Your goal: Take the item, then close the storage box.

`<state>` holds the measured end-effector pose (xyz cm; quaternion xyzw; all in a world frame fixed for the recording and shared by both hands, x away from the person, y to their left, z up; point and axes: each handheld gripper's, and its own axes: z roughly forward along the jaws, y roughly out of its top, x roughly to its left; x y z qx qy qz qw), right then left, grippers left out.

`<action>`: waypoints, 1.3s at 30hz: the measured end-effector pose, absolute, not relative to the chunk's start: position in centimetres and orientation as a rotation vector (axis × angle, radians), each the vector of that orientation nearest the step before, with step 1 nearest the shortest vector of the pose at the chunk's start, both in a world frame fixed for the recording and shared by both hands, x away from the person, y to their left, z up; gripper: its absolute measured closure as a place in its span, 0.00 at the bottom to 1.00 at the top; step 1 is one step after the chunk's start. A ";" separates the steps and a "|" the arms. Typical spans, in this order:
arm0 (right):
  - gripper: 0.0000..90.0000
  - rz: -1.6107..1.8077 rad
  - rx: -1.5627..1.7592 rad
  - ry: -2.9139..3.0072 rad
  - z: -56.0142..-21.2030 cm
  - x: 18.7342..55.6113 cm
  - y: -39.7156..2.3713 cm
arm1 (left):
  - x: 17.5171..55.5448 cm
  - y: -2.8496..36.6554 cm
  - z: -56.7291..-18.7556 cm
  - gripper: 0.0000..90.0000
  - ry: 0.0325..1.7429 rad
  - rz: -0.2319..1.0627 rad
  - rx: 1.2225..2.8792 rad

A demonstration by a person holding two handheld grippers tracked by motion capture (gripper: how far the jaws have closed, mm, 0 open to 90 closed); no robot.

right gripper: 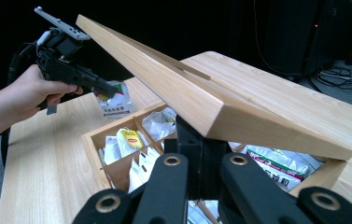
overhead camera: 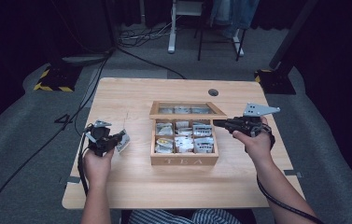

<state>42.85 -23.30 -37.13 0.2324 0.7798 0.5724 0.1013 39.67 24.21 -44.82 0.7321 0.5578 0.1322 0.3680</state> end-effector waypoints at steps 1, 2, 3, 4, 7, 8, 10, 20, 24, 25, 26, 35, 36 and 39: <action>1.00 1.691 0.686 2.303 -37.1 42.8 -23.3 | 39.7 24.2 -44.9 0.95 1.432 0.355 1.885; 1.00 1.691 0.686 2.303 -37.1 42.9 -23.3 | 39.7 24.1 -44.8 0.91 1.436 0.374 1.895; 1.00 1.692 0.685 2.303 -37.1 42.9 -23.3 | 39.7 23.8 -44.8 0.84 1.445 0.409 1.918; 1.00 1.695 0.685 2.303 -37.1 42.9 -23.3 | 39.7 23.5 -44.7 0.77 1.455 0.457 1.938; 1.00 1.695 0.685 2.303 -37.1 42.9 -23.3 | 39.6 23.1 -44.5 0.62 1.478 0.558 1.982; 1.00 1.694 0.685 2.304 -37.1 42.9 -23.3 | 39.6 23.1 -44.4 0.57 1.491 0.564 1.973; 1.00 1.695 0.686 2.304 -37.2 42.9 -23.3 | 39.5 23.4 -44.2 0.50 1.511 0.582 1.948; 1.00 1.697 0.687 2.306 -37.2 42.9 -23.3 | 38.6 24.5 -42.8 0.39 1.521 0.636 1.865; 1.00 1.698 0.688 2.308 -37.2 42.9 -23.3 | 37.8 24.3 -42.0 0.40 1.462 0.602 1.854; 1.00 1.698 0.687 2.308 -37.2 42.9 -23.3 | 37.5 24.1 -41.8 0.40 1.443 0.589 1.851; 1.00 1.698 0.688 2.308 -37.2 42.9 -23.3 | 37.5 24.1 -41.8 0.40 1.443 0.589 1.851; 1.00 1.695 0.690 2.310 -37.3 42.9 -23.3 | 34.8 21.4 -39.5 0.44 1.228 0.488 1.918; 1.00 1.694 0.689 2.312 -37.2 42.9 -23.3 | 34.6 21.1 -39.4 0.44 1.207 0.474 1.939; 1.00 1.696 0.687 2.311 -37.1 42.8 -23.3 | 33.9 20.1 -39.6 0.43 1.148 0.455 1.986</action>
